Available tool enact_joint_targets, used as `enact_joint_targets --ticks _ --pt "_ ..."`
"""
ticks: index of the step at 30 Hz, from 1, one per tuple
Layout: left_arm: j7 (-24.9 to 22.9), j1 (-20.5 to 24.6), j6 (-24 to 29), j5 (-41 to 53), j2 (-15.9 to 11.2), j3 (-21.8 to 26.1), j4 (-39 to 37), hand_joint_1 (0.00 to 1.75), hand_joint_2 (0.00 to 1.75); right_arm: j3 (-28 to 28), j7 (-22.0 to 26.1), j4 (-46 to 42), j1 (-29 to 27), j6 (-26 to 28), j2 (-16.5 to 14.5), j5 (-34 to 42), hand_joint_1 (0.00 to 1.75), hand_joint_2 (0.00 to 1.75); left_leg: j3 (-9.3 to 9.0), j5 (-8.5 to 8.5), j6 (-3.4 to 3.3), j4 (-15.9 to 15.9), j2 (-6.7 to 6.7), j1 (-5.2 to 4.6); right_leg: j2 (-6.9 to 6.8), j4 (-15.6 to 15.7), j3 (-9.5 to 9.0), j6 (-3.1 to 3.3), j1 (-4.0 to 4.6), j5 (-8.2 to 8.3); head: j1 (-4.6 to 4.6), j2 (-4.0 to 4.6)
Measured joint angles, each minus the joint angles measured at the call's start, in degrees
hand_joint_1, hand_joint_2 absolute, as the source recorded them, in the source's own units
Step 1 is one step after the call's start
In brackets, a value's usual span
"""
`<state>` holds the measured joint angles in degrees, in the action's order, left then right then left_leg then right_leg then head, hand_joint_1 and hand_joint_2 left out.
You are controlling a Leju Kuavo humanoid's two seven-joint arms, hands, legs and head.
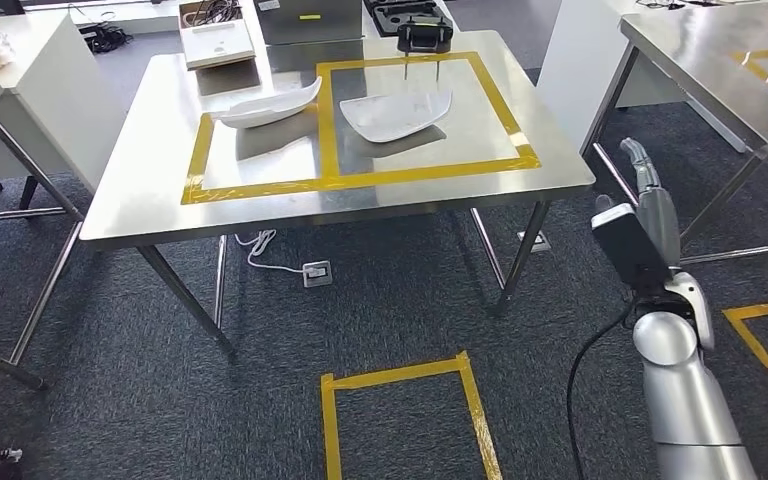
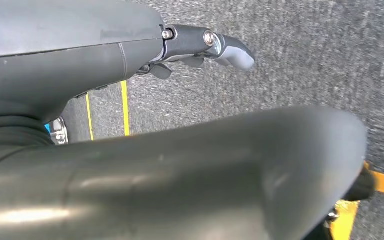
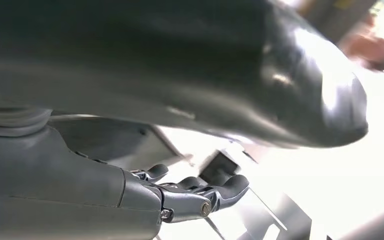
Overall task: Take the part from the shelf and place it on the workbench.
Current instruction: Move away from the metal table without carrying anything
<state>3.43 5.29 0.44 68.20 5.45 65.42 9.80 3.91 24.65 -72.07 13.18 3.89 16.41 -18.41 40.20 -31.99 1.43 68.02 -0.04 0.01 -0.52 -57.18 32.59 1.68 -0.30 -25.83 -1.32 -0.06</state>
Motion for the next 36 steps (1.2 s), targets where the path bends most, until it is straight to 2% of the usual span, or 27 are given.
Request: enact_joint_targets --ticks 1,2,3,4,5,6,8,9,11,12,13,16,17,18,19,20,22,23,24,26,27,29,31,32,33,34,36 --pt "0.0 0.1 0.0 0.2 0.0 0.0 0.0 0.0 0.0 0.0 -0.2 3.3 0.4 -0.7 -0.5 -1.3 0.0 0.0 0.45 -1.78 0.26 3.4 0.01 0.1 -0.02 0.0 0.91 -0.06 -0.01 0.77 -0.01 -0.01" --pt "0.0 0.2 0.0 0.3 0.0 0.0 0.0 0.0 0.0 0.0 -0.3 6.9 0.7 -1.3 -0.9 -2.3 0.0 0.0 0.4 -2.09 0.45 5.9 0.02 0.17 -0.06 -0.1 1.89 -0.18 -0.02 1.53 0.0 -0.01" --pt "0.1 0.3 0.0 0.3 -0.1 0.0 0.0 0.0 0.0 -0.1 -0.4 10.6 1.0 -1.9 -1.4 -2.9 0.0 0.0 -0.26 -1.09 0.56 7.0 0.02 0.21 -0.14 -0.3 2.85 -0.32 -0.05 2.25 0.0 -0.01" --pt "0.3 0.4 0.0 0.1 0.0 0.0 0.0 0.0 0.0 -0.2 -0.7 14.1 1.4 -2.5 -1.9 -3.1 0.0 0.0 -1.9 0.63 0.59 6.2 0.02 0.24 -0.22 -0.4 3.88 -0.52 -0.1 2.95 0.0 0.0" --pt "0.6 0.5 0.0 0.0 0.0 0.0 0.1 0.0 0.0 -0.4 -1.3 17.7 1.7 -3.2 -2.3 -3.2 0.0 0.0 -4.53 1.93 0.55 3.6 -0.01 0.29 -0.29 -0.7 4.81 -0.79 -0.16 3.6 0.0 0.0" --pt "1.0 0.7 0.0 -0.3 0.0 0.0 0.1 0.0 0.0 -0.8 -2.1 21.3 2.1 -3.8 -2.6 -3.2 0.0 0.0 -7.88 1.9 0.45 -0.6 -0.11 0.29 -0.34 -1.0 5.63 -1.1 -0.14 4.16 -0.01 0.0" --pt "1.5 0.8 0.0 -0.8 0.1 0.0 0.1 0.0 0.0 -1.8 -3.6 28.9 2.7 -4.8 -3.4 -2.2 0.0 0.0 -12.57 0.19 -0.32 -7.3 -0.45 0.16 -0.44 -1.4 6.44 -1.83 0.0 5.19 0.01 -0.01" --pt "1.5 0.7 0.0 -1.0 0.2 0.0 0.1 0.0 0.0 -2.6 -4.7 32.7 2.7 -5.1 -3.9 -1.0 0.0 0.0 -13.28 -0.51 -0.86 -8.9 -0.56 0.01 -0.5 -1.3 6.53 -2.2 0.05 5.72 0.01 -0.01" --pt "1.1 0.2 0.0 -1.4 0.4 0.0 0.1 0.0 0.0 -4.7 -7.6 39.3 1.9 -5.0 -5.1 2.4 0.0 0.0 -12.41 0.33 -2.06 -9.3 -0.42 -0.03 -0.54 -0.9 6.61 -2.94 -0.11 6.42 -0.07 -0.01" --pt "0.7 0.0 0.0 -1.5 0.5 0.0 0.1 0.0 0.0 -6.1 -9.4 42.2 1.2 -4.8 -5.7 4.4 0.0 0.0 -11.89 1.04 -2.62 -9.4 -0.31 0.0 -0.42 -1.4 6.99 -3.29 -0.25 5.55 -0.11 -0.01" --pt "0.2 -0.2 0.0 -1.6 0.6 0.0 0.0 0.0 0.0 -7.7 -11.1 44.5 0.2 -4.5 -6.2 6.4 0.0 0.0 -11.14 1.84 -3.07 -9.5 -0.22 0.08 -0.27 -3.2 7.78 -3.62 -0.34 3.39 -0.12 -0.01" --pt "-1.6 -0.5 0.0 -1.1 0.9 0.0 0.0 0.0 0.0 -13.1 -18.0 50.8 -2.8 -2.3 -7.7 10.8 0.0 0.0 -8.51 4.02 -3.58 -9.4 -0.26 0.02 0.14 -14.3 10.87 -4.17 -0.42 -5.53 -0.05 -0.01" --pt "-2.2 -0.6 0.0 -0.8 1.0 0.0 0.0 0.0 0.0 -14.5 -21.1 52.5 -4.1 -1.3 -8.2 11.1 0.0 0.0 -7.64 4.67 -3.56 -9.3 -0.28 -0.02 0.2 -17.2 11.04 -4.17 -0.4 -6.58 -0.06 -0.01" --pt "-2.8 -0.8 0.0 -0.5 1.0 0.0 0.0 0.0 0.0 -15.6 -24.7 54.0 -5.5 -0.4 -8.7 10.9 0.0 0.0 -6.77 5.25 -3.49 -9.1 -0.32 -0.04 0.23 -18.5 10.28 -4.09 -0.38 -6.38 -0.05 -0.01" --pt "-3.1 -0.9 0.0 -0.3 1.0 0.0 0.0 0.0 0.0 -16.4 -28.3 55.1 -6.9 0.4 -9.0 10.5 0.0 0.0 -5.91 5.76 -3.36 -8.9 -0.33 -0.05 0.24 -17.7 8.44 -3.93 -0.36 -5.32 -0.05 -0.01" --pt "-3.2 -1.1 0.0 -0.1 1.0 0.0 0.0 0.0 0.0 -16.9 -31.8 56.0 -8.1 0.9 -9.3 10.1 0.0 0.0 -5.15 6.19 -3.17 -8.7 -0.3 -0.05 0.24 -14.8 5.55 -3.72 -0.32 -4.14 -0.04 -0.01" --pt "-3.0 -1.0 0.0 0.2 1.0 0.0 0.0 0.0 0.0 -17.7 -37.4 57.2 -9.6 1.4 -9.8 10.3 0.0 0.0 -4.09 7.03 -2.62 -8.3 0.03 -0.1 0.23 -6.5 -0.85 -3.03 -0.08 -4.19 -0.05 -0.01" --pt "-2.8 -1.0 0.0 0.3 1.0 0.0 0.0 0.0 0.0 -18.2 -39.3 57.7 -10.0 1.4 -10.2 11.0 0.0 0.0 -3.89 7.41 -2.27 -8.3 0.29 -0.14 0.27 -3.4 -2.78 -2.61 0.14 -4.64 -0.06 -0.01" --pt "-2.7 -0.8 0.0 0.3 1.0 0.0 0.0 0.0 0.0 -19.0 -40.6 58.1 -10.3 1.1 -10.5 12.1 0.0 0.0 -3.83 7.81 -1.91 -8.4 0.54 -0.14 0.3 -1.7 -3.59 -2.15 0.36 -5.12 -0.07 -0.01" --pt "-3.2 -0.7 0.0 0.3 0.9 0.0 0.0 0.0 0.0 -20.8 -41.2 58.9 -11.0 0.3 -11.3 14.2 0.0 0.0 -3.81 8.45 -1.16 -8.6 0.77 -0.09 0.28 -1.2 -3.09 -1.23 0.5 -4.31 -0.05 -0.01" --pt "-3.6 -0.8 0.0 0.3 0.9 0.0 0.0 0.0 0.0 -21.8 -40.8 59.2 -11.3 0.0 -11.7 15.1 0.0 0.0 -3.49 7.97 -0.77 -8.4 0.68 -0.04 0.2 -1.0 -2.68 -0.76 0.39 -3.71 -0.05 -0.01" --pt "-4.0 -1.0 0.0 0.3 0.9 0.0 0.0 0.0 0.0 -23.5 -39.6 59.7 -11.8 -0.4 -12.6 16.3 0.0 0.0 -2.25 3.72 0.0 -5.2 0.39 0.04 0.07 -0.7 -1.38 0.08 0.13 -2.12 -0.12 -0.01" --pt "-3.5 -1.1 0.0 0.1 1.0 0.0 0.0 0.0 0.0 -24.5 -38.3 60.1 -12.2 -1.0 -13.1 16.5 0.0 0.0 -0.78 -2.4 0.54 1.4 0.21 0.12 0.03 -0.7 0.35 0.4 0.15 -0.68 -0.21 -0.01" --pt "-3.1 -1.1 0.0 -0.1 0.9 0.0 0.0 0.0 0.0 -24.8 -37.7 60.2 -12.3 -1.5 -13.4 16.4 0.0 0.0 -0.57 -4.03 0.71 4.5 0.21 0.14 -0.03 -0.7 1.28 0.38 0.18 0.04 -0.23 -0.01" --pt "-2.6 -1.1 0.0 -0.2 0.9 0.0 0.0 0.0 0.0 -25.1 -37.1 60.4 -12.4 -2.2 -13.5 16.2 0.0 0.0 -1.03 -4.28 0.77 6.3 0.21 0.15 -0.09 -0.8 2.2 0.34 0.2 0.78 -0.24 -0.01" --pt "-2.2 -1.1 0.0 -0.4 0.9 0.0 0.0 0.0 0.0 -25.2 -36.5 60.6 -12.4 -2.8 -13.7 15.9 0.0 0.0 -2.43 -3.33 0.73 6.2 0.21 0.14 -0.14 -0.8 3.13 0.26 0.22 1.53 -0.25 -0.01" --pt "-1.5 -0.9 0.0 -0.5 0.9 0.0 0.0 0.0 0.0 -25.3 -35.3 60.8 -12.4 -4.1 -14.0 14.6 0.0 0.0 -8.08 -0.66 0.36 0.5 0.18 0.12 -0.16 -0.9 4.72 0.01 0.24 2.97 -0.25 -0.01"
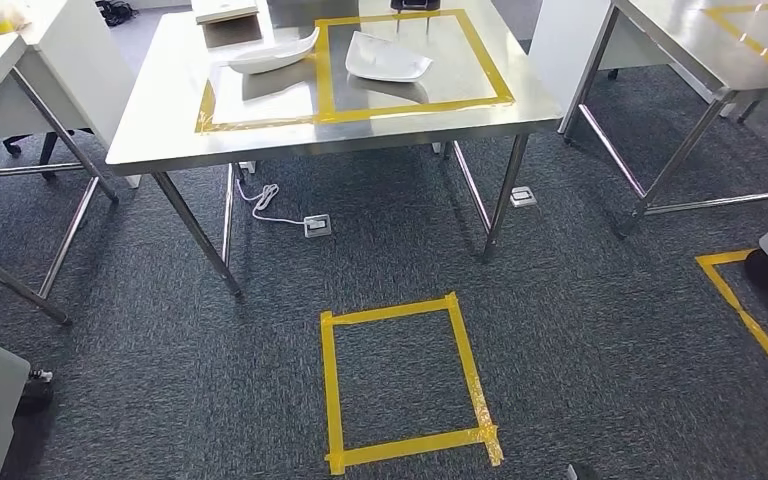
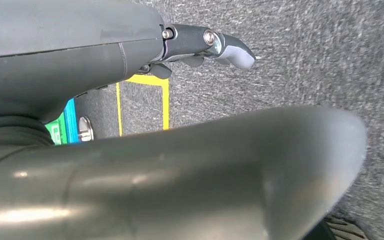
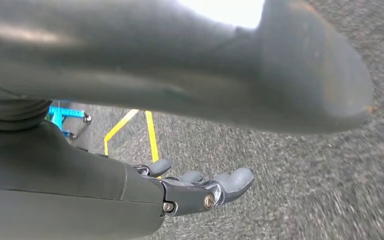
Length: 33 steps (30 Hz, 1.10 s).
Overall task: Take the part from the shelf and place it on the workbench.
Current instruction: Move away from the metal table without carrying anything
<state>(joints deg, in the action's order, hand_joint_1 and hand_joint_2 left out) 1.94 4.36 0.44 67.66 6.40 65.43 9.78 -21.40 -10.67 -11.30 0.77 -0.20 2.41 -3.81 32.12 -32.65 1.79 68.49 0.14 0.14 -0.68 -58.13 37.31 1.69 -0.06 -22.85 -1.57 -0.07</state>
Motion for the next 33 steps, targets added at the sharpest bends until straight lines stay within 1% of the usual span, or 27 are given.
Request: enact_joint_targets --ticks 1,2,3,5,6,7,8,10,11,12,13,14,15,17,18,19,21,22,23,24,26,27,28,29,30,32,33 --pt "0.3 0.2 0.0 0.0 0.0 0.0 0.0 0.0 0.0 0.0 0.5 0.1 0.0 -0.5 -0.2 -0.7 0.0 0.0 -3.51 0.23 -0.26 -4.6 -0.04 -0.1 0.0 -0.1 0.64 -0.21 0.07 0.66 -0.01 0.0" --pt "0.6 0.4 0.0 0.0 0.0 0.0 0.0 0.0 0.0 0.0 0.9 0.1 0.1 -1.0 -0.3 -1.6 0.0 0.0 -5.94 0.04 -0.61 -8.2 -0.1 -0.21 -0.02 -0.1 0.99 -0.5 0.13 1.34 0.04 0.0" --pt "0.8 0.5 0.0 0.0 0.1 0.0 0.0 0.0 0.0 0.1 1.4 0.1 0.2 -1.3 -0.5 -2.7 0.0 0.0 -7.37 -0.39 -0.97 -10.7 -0.16 -0.35 -0.05 0.0 1.17 -0.81 0.14 2.0 -0.01 0.0" --pt "1.1 0.7 0.0 0.0 0.2 0.0 0.0 0.0 0.0 0.7 2.6 0.2 0.3 -1.8 -0.7 -4.7 0.0 0.0 -7.14 0.03 -1.87 -11.7 -0.19 -0.51 -0.03 0.5 1.24 -1.54 0.09 3.39 -0.12 0.0" --pt "1.1 0.7 0.0 0.0 0.3 0.0 0.0 0.0 0.0 1.1 3.3 0.3 0.3 -2.0 -0.8 -5.4 0.0 0.0 -6.76 0.66 -2.33 -11.8 -0.05 -0.45 0.11 0.5 1.43 -1.9 0.0 3.34 -0.2 0.0" --pt "1.1 0.8 0.0 0.0 0.3 0.0 0.0 0.0 0.0 1.5 4.0 0.4 0.3 -2.2 -0.9 -5.9 0.0 0.0 -6.15 1.41 -2.87 -11.9 0.1 -0.34 0.27 -0.3 1.83 -2.28 -0.09 2.12 -0.18 0.0" --pt "1.1 0.8 0.0 0.0 0.4 0.0 0.0 0.0 0.0 1.8 4.6 0.5 0.3 -2.3 -1.1 -6.1 0.0 0.0 -5.39 2.23 -3.27 -12.0 0.24 -0.2 0.43 -2.3 2.49 -2.64 -0.18 -0.3 -0.15 0.0" --pt "1.0 0.7 0.0 0.1 0.5 0.0 0.0 0.0 0.0 2.1 5.6 0.5 0.5 -2.3 -1.3 -6.3 0.0 0.0 -3.52 3.72 -3.64 -12.0 0.4 -0.14 0.56 -9.4 4.14 -3.26 -0.47 -6.81 -0.08 0.0" --pt "1.0 0.7 0.0 0.2 0.5 0.0 0.0 0.0 0.0 2.3 5.8 0.5 0.5 -2.2 -1.4 -6.3 0.0 0.0 -2.62 4.44 -3.59 -11.8 0.44 -0.14 0.55 -13.1 4.66 -3.48 -0.54 -8.83 -0.06 0.0" --pt "1.0 0.7 0.0 0.4 0.5 0.0 0.0 0.0 0.0 2.4 5.9 0.5 0.6 -2.1 -1.6 -6.3 0.0 0.0 -1.66 5.15 -3.5 -11.7 0.49 -0.12 0.55 -15.7 4.56 -3.63 -0.6 -9.41 -0.06 0.0" --pt "1.0 0.7 0.0 0.7 0.6 0.0 0.0 0.0 0.0 2.6 5.7 0.5 0.6 -1.8 -1.7 -6.3 0.0 0.0 -0.66 5.81 -3.37 -11.4 0.52 -0.08 0.55 -16.4 3.58 -3.71 -0.65 -8.65 -0.06 0.0" --pt "0.9 0.7 0.0 1.2 0.6 -0.1 0.0 0.0 0.0 2.6 5.4 0.5 0.6 -1.5 -1.7 -6.3 0.0 0.0 0.33 6.42 -3.17 -11.1 0.53 -0.01 0.54 -15.0 1.54 -3.73 -0.71 -7.22 -0.05 0.0" --pt "0.7 0.8 0.0 1.7 0.6 -0.1 0.0 0.0 0.0 2.7 5.0 0.5 0.7 -1.1 -1.8 -6.3 0.0 0.0 1.3 6.93 -2.93 -10.7 0.52 0.06 0.54 -11.8 -1.32 -3.73 -0.78 -5.95 -0.05 0.0" --pt "0.2 1.0 0.0 2.8 0.6 -0.5 0.0 0.0 0.0 2.7 3.9 0.5 0.9 -0.3 -2.0 -6.0 0.0 0.0 2.73 7.82 -2.23 -10.1 0.55 0.06 0.65 -3.7 -6.99 -3.3 -0.6 -6.25 -0.03 0.0" --pt "-0.1 1.1 0.0 3.3 0.6 -0.8 0.1 0.0 0.0 2.7 3.3 0.5 1.0 0.0 -2.1 -5.7 0.0 0.0 3.09 8.26 -1.85 -10.0 0.58 0.04 0.72 -1.1 -8.44 -2.91 -0.44 -6.94 -0.03 0.0" --pt "-0.4 1.3 0.0 3.7 0.6 -1.2 0.1 0.0 0.0 2.7 2.6 0.6 1.0 0.5 -2.2 -5.3 0.0 0.0 3.34 8.78 -1.46 -10.1 0.6 0.05 0.78 0.3 -8.93 -2.41 -0.25 -7.51 -0.02 0.0" --pt "-1.1 1.6 0.0 4.1 0.6 -1.7 0.1 0.0 0.0 2.7 1.1 0.7 0.9 1.3 -2.4 -4.6 0.0 0.0 3.65 9.41 -0.73 -10.2 0.46 0.14 0.64 0.7 -8.23 -1.31 -0.25 -6.77 -0.03 0.0" --pt "-1.4 1.6 0.0 4.1 0.6 -2.0 0.1 0.0 0.0 2.7 0.4 0.8 0.9 1.7 -2.6 -4.3 0.0 0.0 4.05 8.69 -0.37 -9.6 0.29 0.17 0.52 0.8 -7.81 -0.76 -0.32 -6.23 -0.06 0.0" --pt "-1.7 1.6 0.0 4.1 0.5 -2.1 0.1 0.0 0.0 2.6 -0.1 0.8 0.9 2.0 -2.7 -4.2 0.0 0.0 4.65 7.0 -0.06 -8.1 0.12 0.18 0.4 1.0 -7.31 -0.26 -0.39 -5.66 -0.09 0.0" --pt "-1.8 1.7 0.0 4.1 0.5 -2.3 0.1 0.0 0.0 2.6 -0.5 0.8 0.9 2.2 -2.8 -4.2 0.0 0.0 5.48 4.46 0.18 -5.5 -0.02 0.24 0.31 1.0 -6.78 0.08 -0.41 -5.11 -0.11 0.0" --pt "-2.2 1.7 0.0 4.0 0.5 -2.5 0.1 0.0 0.0 2.6 -0.9 0.8 0.8 2.6 -3.0 -4.2 0.0 0.0 7.02 -0.55 0.5 1.5 -0.06 0.24 0.26 1.0 -5.4 0.38 -0.28 -4.08 -0.14 0.01" --pt "-2.4 1.7 0.0 3.9 0.4 -2.6 0.1 0.0 0.0 2.5 -1.0 0.9 0.8 2.7 -3.0 -4.1 0.0 0.0 7.19 -1.61 0.56 4.1 -0.06 0.24 0.24 0.9 -4.7 0.38 -0.23 -3.54 -0.14 0.01" --pt "-2.5 1.6 0.0 3.9 0.4 -2.6 0.1 0.0 0.0 2.5 -1.0 0.9 0.8 2.8 -3.0 -4.1 0.0 0.0 6.71 -1.53 0.55 5.2 -0.06 0.24 0.22 0.7 -4.0 0.33 -0.2 -3.05 -0.14 0.01" --pt "-2.5 1.6 0.0 3.9 0.4 -2.6 0.2 0.0 0.0 2.5 -1.0 0.9 0.8 2.8 -3.1 -4.1 0.0 0.0 5.21 -0.36 0.46 4.2 -0.06 0.24 0.2 0.6 -3.29 0.23 -0.19 -2.56 -0.15 0.01" --pt "-2.5 1.6 0.0 3.9 0.4 -2.6 0.2 0.0 0.0 2.5 -0.9 0.9 0.8 2.8 -3.1 -4.1 0.0 0.0 2.71 1.2 0.29 1.3 -0.07 0.24 0.2 0.4 -2.64 0.08 -0.18 -2.1 -0.15 0.01" --pt "-2.5 1.7 0.0 3.8 0.4 -2.6 0.3 0.0 0.0 2.5 -0.5 0.9 0.8 2.7 -3.3 -4.3 0.0 0.0 -2.8 2.22 -0.21 -6.7 -0.15 0.09 0.17 0.1 -1.56 -0.41 -0.13 -1.22 -0.15 0.01" --pt "-2.5 1.8 0.0 3.8 0.4 -2.6 0.3 0.0 0.0 2.5 -0.2 0.9 0.8 2.6 -3.3 -4.4 0.0 0.44 -4.51 1.95 -0.48 -9.6 -0.21 -0.05 0.13 0.1 -1.27 -0.71 -0.1 -0.78 -0.14 0.0"
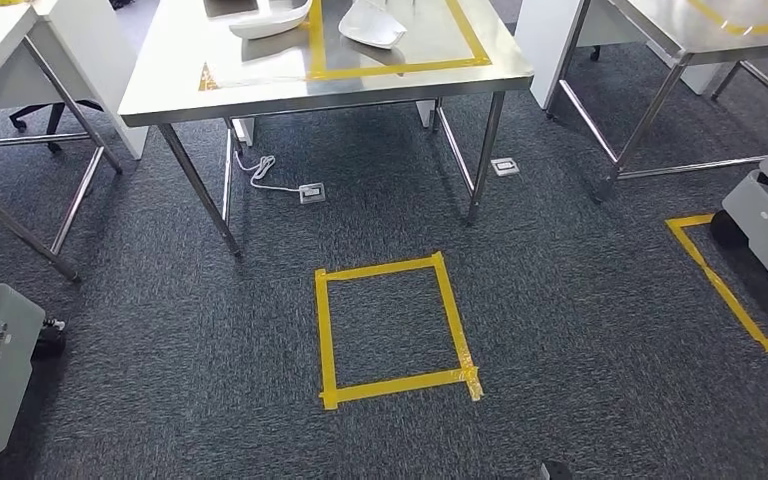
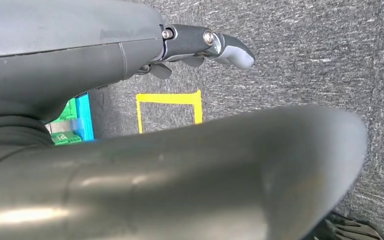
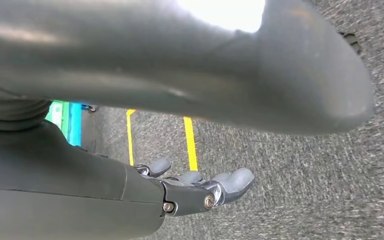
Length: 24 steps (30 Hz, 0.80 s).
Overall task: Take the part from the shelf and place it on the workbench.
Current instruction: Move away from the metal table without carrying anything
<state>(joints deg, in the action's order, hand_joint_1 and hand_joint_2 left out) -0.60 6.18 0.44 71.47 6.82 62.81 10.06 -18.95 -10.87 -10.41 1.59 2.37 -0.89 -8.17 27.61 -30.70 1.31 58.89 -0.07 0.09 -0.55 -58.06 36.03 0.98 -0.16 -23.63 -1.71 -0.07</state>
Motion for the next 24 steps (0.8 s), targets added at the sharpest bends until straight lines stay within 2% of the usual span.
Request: enact_joint_targets --ticks 1,3,4,5,6,8,9,10,11,12,13,14,15,16,17,19,20,21,23,24 --pt "0.0 0.1 0.0 0.0 0.0 0.0 0.0 0.0 0.0 0.0 0.4 0.0 0.0 -0.2 0.0 -0.1 0.0 0.87 -0.62 -0.49 -0.32 -1.5 -0.06 -0.19 -0.04 0.0 0.16 -0.32 -0.01 0.48 0.0 0.0" --pt "-0.1 0.2 0.0 0.1 0.1 -0.2 0.0 0.0 0.0 0.0 1.2 0.0 0.1 -0.6 0.0 -0.3 0.0 1.75 -0.2 0.01 -1.23 -2.0 0.02 -0.26 -0.04 0.2 0.31 -1.03 -0.08 1.27 0.02 0.0" --pt "-0.1 0.4 0.0 0.1 0.1 -0.3 0.0 0.0 0.0 0.0 1.4 0.1 0.0 -0.7 0.0 -0.5 0.0 1.75 0.19 0.5 -1.79 -2.0 0.14 -0.18 0.06 -0.1 0.51 -1.4 -0.14 0.9 0.03 0.0" --pt "-0.2 0.6 0.0 0.2 0.2 -0.4 0.0 0.0 0.0 0.0 1.6 0.1 0.0 -0.8 -0.1 -0.7 0.0 1.75 0.68 1.07 -2.35 -2.2 0.26 -0.05 0.18 -1.2 0.98 -1.8 -0.2 -0.59 0.08 0.0" --pt "-0.3 0.9 0.0 0.3 0.2 -0.5 0.1 0.0 0.0 0.0 1.8 0.1 -0.1 -0.9 -0.1 -0.8 0.0 1.75 1.31 1.69 -2.79 -2.2 0.37 0.06 0.29 -3.5 1.76 -2.16 -0.3 -3.03 0.11 0.0" --pt "-0.7 1.4 0.0 0.4 0.3 -0.7 0.1 0.0 0.0 0.0 2.3 0.1 0.0 -1.1 -0.2 -1.2 0.0 1.75 2.8 2.92 -3.18 -2.0 0.44 0.01 0.39 -10.9 3.75 -2.77 -0.43 -8.72 0.16 0.0" --pt "-0.9 1.6 0.0 0.5 0.3 -0.8 0.1 0.0 0.0 0.0 2.5 0.1 0.0 -1.3 -0.2 -1.3 0.0 1.75 3.64 3.56 -3.18 -1.8 0.48 -0.01 0.4 -14.3 4.3 -2.96 -0.45 -10.17 0.16 0.0" --pt "-1.0 1.8 0.0 0.5 0.4 -0.9 0.1 0.0 0.0 0.0 2.6 0.1 0.1 -1.4 -0.2 -1.4 0.0 1.75 4.49 4.15 -3.13 -1.6 0.51 -0.02 0.4 -16.4 4.26 -3.08 -0.47 -10.42 0.16 0.0" --pt "-1.1 1.9 0.0 0.6 0.5 -0.9 0.1 0.0 0.0 0.0 2.8 0.1 0.1 -1.6 -0.2 -1.5 0.0 1.75 5.48 4.73 -3.02 -1.2 0.54 -0.01 0.4 -16.3 3.01 -3.09 -0.48 -9.32 0.17 0.0" --pt "-1.2 2.0 0.0 0.6 0.5 -0.9 0.1 0.0 0.0 0.0 2.8 0.1 0.1 -1.7 -0.2 -1.6 0.0 1.75 6.45 5.24 -2.87 -0.9 0.55 0.0 0.4 -14.0 0.71 -3.0 -0.48 -7.72 0.17 0.0" --pt "-1.3 2.0 0.0 0.6 0.6 -1.0 0.1 0.0 0.0 0.0 2.7 0.1 0.2 -2.0 -0.2 -1.6 0.0 1.75 7.29 5.7 -2.67 -0.5 0.58 0.02 0.41 -10.2 -2.26 -2.8 -0.46 -6.83 0.16 0.0" --pt "-1.4 2.1 0.0 0.6 0.6 -1.0 0.1 0.0 0.0 0.0 2.3 0.1 0.3 -2.3 -0.2 -1.6 0.0 1.75 8.02 6.17 -2.39 -0.2 0.59 -0.03 0.45 -5.7 -5.44 -2.45 -0.33 -6.69 0.16 0.0" --pt "-1.4 2.2 0.0 0.6 0.6 -1.1 0.1 0.0 0.0 0.0 1.8 0.1 0.4 -2.6 -0.2 -1.4 0.0 1.75 8.4 6.59 -2.08 0.0 0.62 -0.06 0.5 -2.4 -7.54 -2.04 -0.17 -7.14 0.15 0.0" --pt "-1.5 2.2 0.0 0.6 0.6 -1.2 0.1 0.0 0.0 0.0 1.1 0.1 0.5 -3.1 -0.2 -1.0 0.0 1.75 8.59 7.04 -1.74 0.0 0.64 -0.07 0.55 -0.3 -8.64 -1.61 0.0 -7.84 0.15 0.0" --pt "-1.6 2.3 0.0 0.6 0.6 -1.3 0.1 0.0 0.0 -0.1 0.5 0.1 0.5 -3.5 -0.2 -0.5 0.0 1.75 8.66 7.52 -1.37 -0.1 0.65 -0.07 0.58 0.5 -8.86 -1.18 0.18 -8.01 0.14 0.0" --pt "-2.1 2.2 0.0 0.6 0.6 -1.4 0.1 0.0 0.0 -0.5 -0.6 0.1 0.5 -4.2 -0.3 0.5 0.0 1.75 8.86 7.91 -0.64 -0.2 0.57 0.05 0.43 0.8 -8.09 -0.28 0.12 -7.03 0.13 0.0" --pt "-2.3 2.0 0.0 0.6 0.5 -1.4 0.1 0.0 0.0 -0.7 -1.0 0.1 0.5 -4.4 -0.3 0.7 0.0 1.75 9.25 6.63 -0.29 0.6 0.45 0.11 0.32 1.0 -7.59 0.24 0.02 -6.35 0.11 0.0" --pt "-2.4 1.9 0.0 0.6 0.5 -1.4 0.1 0.0 0.0 -0.9 -1.3 0.1 0.5 -4.6 -0.3 0.9 0.0 1.75 9.81 4.28 0.04 2.3 0.34 0.17 0.23 1.1 -6.94 0.67 -0.1 -5.59 0.08 0.0" --pt "-2.6 1.8 0.0 0.5 0.3 -1.4 0.1 0.0 0.0 -1.2 -1.6 0.1 0.5 -5.0 -0.4 0.9 0.0 1.75 11.12 -2.06 0.57 8.6 0.22 0.32 0.14 1.1 -5.23 1.07 -0.14 -4.14 0.02 0.0" --pt "-2.6 1.7 0.0 0.4 0.2 -1.4 0.1 0.0 0.0 -1.3 -1.6 0.1 0.5 -5.2 -0.4 0.9 0.0 1.75 11.45 -3.99 0.77 12.0 0.22 0.36 0.09 1.0 -4.25 1.04 -0.12 -3.41 0.01 0.0"
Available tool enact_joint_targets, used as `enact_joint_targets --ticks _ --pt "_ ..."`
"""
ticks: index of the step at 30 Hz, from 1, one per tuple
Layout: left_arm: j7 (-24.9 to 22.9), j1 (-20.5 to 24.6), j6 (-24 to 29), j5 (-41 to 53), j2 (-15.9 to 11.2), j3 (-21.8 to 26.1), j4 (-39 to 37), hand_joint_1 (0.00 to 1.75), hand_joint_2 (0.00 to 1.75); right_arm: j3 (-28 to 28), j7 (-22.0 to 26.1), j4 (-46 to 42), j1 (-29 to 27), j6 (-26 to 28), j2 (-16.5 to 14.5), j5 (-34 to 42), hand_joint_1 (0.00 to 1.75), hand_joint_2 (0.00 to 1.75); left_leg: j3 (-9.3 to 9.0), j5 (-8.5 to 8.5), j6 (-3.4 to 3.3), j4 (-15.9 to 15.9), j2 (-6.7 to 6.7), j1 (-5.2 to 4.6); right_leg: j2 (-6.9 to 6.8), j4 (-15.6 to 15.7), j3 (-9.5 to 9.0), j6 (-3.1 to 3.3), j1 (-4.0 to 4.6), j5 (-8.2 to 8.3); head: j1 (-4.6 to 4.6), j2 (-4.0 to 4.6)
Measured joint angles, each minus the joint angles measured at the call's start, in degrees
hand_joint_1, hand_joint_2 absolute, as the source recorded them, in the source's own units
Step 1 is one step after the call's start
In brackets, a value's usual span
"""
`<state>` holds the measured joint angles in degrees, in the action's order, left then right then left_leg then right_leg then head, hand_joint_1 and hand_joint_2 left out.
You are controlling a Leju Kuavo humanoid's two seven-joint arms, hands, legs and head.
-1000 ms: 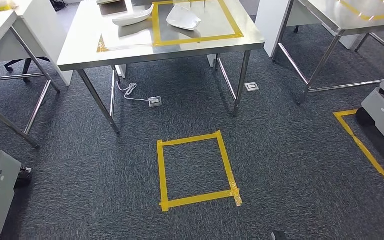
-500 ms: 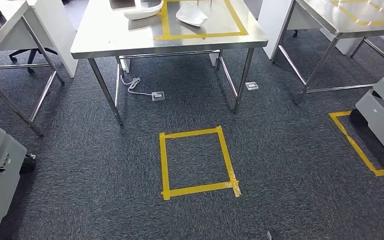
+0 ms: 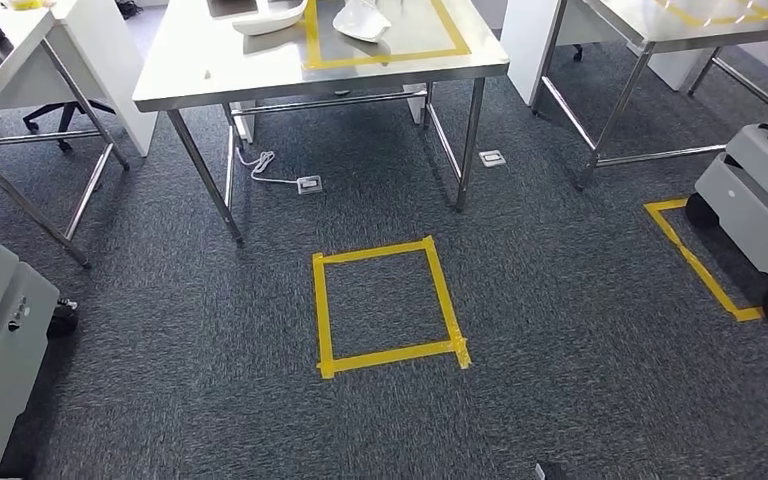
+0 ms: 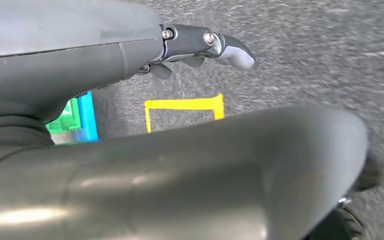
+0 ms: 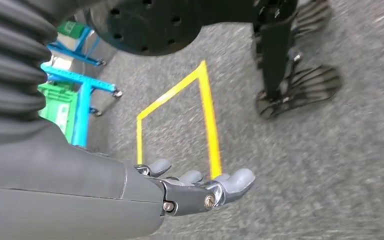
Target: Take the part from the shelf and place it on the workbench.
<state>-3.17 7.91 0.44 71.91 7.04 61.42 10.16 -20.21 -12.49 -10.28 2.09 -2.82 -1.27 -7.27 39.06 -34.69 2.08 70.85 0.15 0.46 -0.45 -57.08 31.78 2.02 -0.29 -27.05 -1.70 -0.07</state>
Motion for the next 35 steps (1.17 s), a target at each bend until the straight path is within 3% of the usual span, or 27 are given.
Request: enact_joint_targets --ticks 1,2,4,5,7,9,11,13,15,16,17,18,20,22,26,30,34,35 --pt "0.0 0.0 0.0 -0.1 -0.1 0.0 0.0 0.0 0.0 -0.1 0.1 0.0 0.0 -0.2 0.0 0.0 0.0 1.75 -0.17 -0.46 0.14 2.5 0.0 0.02 -0.06 -0.2 0.99 -0.07 0.01 0.73 0.01 0.0" --pt "-0.1 -0.1 0.0 -0.2 -0.2 0.0 0.0 0.0 0.0 -0.2 0.2 0.0 0.0 -0.3 0.0 0.1 0.0 1.75 -1.01 0.43 0.2 3.4 0.0 0.04 -0.13 -0.4 2.02 -0.19 0.0 1.43 0.01 0.01" --pt "-0.3 -0.2 0.0 -0.4 -0.4 0.0 0.0 0.0 0.0 -0.3 0.5 0.0 0.0 -0.6 -0.1 0.2 0.0 1.75 -5.4 3.64 0.11 -0.5 0.0 0.08 -0.2 -0.9 4.02 -0.56 -0.08 2.76 0.01 0.01" --pt "-0.1 -0.2 0.0 -0.4 -0.5 0.0 0.0 0.0 0.0 -0.3 0.5 0.0 0.0 -0.7 -0.1 0.3 0.0 1.75 -8.42 3.93 -0.02 -4.4 -0.03 0.05 -0.21 -1.1 4.88 -0.8 -0.07 3.29 0.0 0.01" --pt "0.8 -0.2 0.0 -0.5 -0.5 0.0 0.1 0.0 0.87 -0.4 0.3 0.0 0.0 -0.8 -0.2 0.4 0.0 1.75 -13.01 2.42 -0.81 -11.5 -0.16 -0.19 -0.22 -1.5 5.79 -1.49 0.01 4.22 0.06 0.0" --pt "2.0 -0.3 0.0 -0.5 -0.5 0.0 0.1 0.0 1.75 -0.7 0.2 0.0 0.0 -1.2 -0.2 0.5 0.0 1.75 -13.76 1.55 -1.99 -13.8 -0.17 -0.51 -0.25 -1.3 5.86 -2.29 -0.02 5.13 0.08 0.0" --pt "2.2 -0.4 0.0 -0.5 -0.5 0.0 0.0 0.0 1.75 -1.1 0.3 0.0 -0.1 -1.7 -0.3 0.5 0.0 1.75 -12.94 2.46 -3.11 -13.8 0.09 -0.44 -0.19 -1.9 6.24 -3.03 -0.21 4.87 0.07 0.0" --pt "1.3 -0.4 0.0 -0.4 -0.5 0.0 0.0 0.0 1.75 -1.2 0.3 0.0 -0.1 -1.9 -0.3 -0.1 0.0 1.75 -11.78 3.65 -3.88 -13.8 0.35 -0.28 -0.04 -6.5 8.09 -3.64 -0.37 1.08 0.13 0.01" --pt "0.6 -0.7 0.0 -0.6 -0.6 -0.2 0.2 0.0 1.75 -1.2 0.5 0.0 -0.3 -1.8 -0.4 -0.9 0.0 1.75 -10.35 4.63 -4.08 -13.6 0.53 -0.38 0.03 -14.2 10.54 -4.0 -0.43 -4.0 0.15 0.01" --pt "0.5 -0.8 0.0 -1.2 -0.6 -0.7 0.5 0.0 1.75 -1.1 0.7 0.0 -0.6 -1.8 -0.4 -1.2 0.0 1.75 -9.66 5.03 -4.06 -13.4 0.59 -0.43 0.04 -16.9 10.84 -4.05 -0.43 -5.4 0.15 0.01" --pt "0.5 -1.0 0.0 -2.0 -0.7 -1.4 0.9 0.0 1.75 -1.1 1.0 0.0 -1.0 -1.8 -0.4 -1.3 0.0 1.75 -9.15 5.37 -3.99 -13.2 0.6 -0.46 0.05 -17.4 10.01 -4.0 -0.41 -5.77 0.15 0.01" --pt "0.5 -1.1 0.0 -3.3 -0.8 -2.4 1.4 0.0 1.75 -0.9 1.3 0.0 -1.6 -1.7 -0.4 -1.3 0.0 1.75 -8.73 5.64 -3.87 -13.0 0.55 -0.46 0.05 -15.6 7.96 -3.85 -0.39 -5.18 0.15 0.01" --pt "0.6 -1.1 0.0 -6.1 -0.8 -4.5 2.5 0.0 1.75 -0.4 1.8 0.1 -2.6 -1.6 -0.4 -1.2 0.0 1.75 -8.17 6.04 -3.5 -12.5 0.46 -0.47 0.05 -7.5 2.1 -3.27 -0.29 -3.22 0.15 0.01" --pt "0.7 -1.2 0.0 -9.2 -1.1 -6.8 3.5 0.0 1.75 0.3 2.3 0.1 -3.3 -1.4 -0.4 -1.0 0.0 1.75 -7.59 6.26 -2.95 -12.1 0.54 -0.58 0.04 -2.0 -1.13 -2.59 0.0 -2.27 0.13 0.0" --pt "0.8 -1.9 0.0 -15.5 -1.9 -11.7 5.0 0.0 1.75 1.8 3.3 0.0 -4.7 -0.9 -0.3 -0.3 0.0 1.75 -7.12 6.14 -3.62 -12.3 0.65 -0.76 -0.05 -1.0 -1.26 -2.2 0.25 -1.94 0.11 0.0" --pt "0.9 -3.7 0.0 -22.0 -2.3 -17.0 6.0 0.0 1.75 3.8 4.4 -0.4 -5.2 -0.6 -0.3 0.6 0.0 1.75 -7.08 7.02 -2.46 -12.8 0.6 -0.62 -0.06 -1.0 -0.91 -1.62 0.42 -1.58 0.11 0.0" --pt "1.1 -5.5 0.0 -28.4 -2.9 -22.4 6.9 0.0 0.0 5.9 5.5 -1.4 -5.8 -0.1 -0.3 1.4 0.0 0.0 -7.05 7.48 -1.95 -13.0 0.57 -0.59 -0.06 -1.0 -0.79 -1.35 0.46 -1.41 0.11 0.0" --pt "1.2 -5.7 0.0 -29.2 -3.0 -23.1 6.9 0.0 0.0 6.1 5.6 -1.5 -5.9 0.0 -0.3 1.5 0.0 0.0 -7.04 7.51 -1.92 -13.1 0.56 -0.59 -0.06 -1.0 -0.78 -1.34 0.46 -1.4 0.11 0.0"
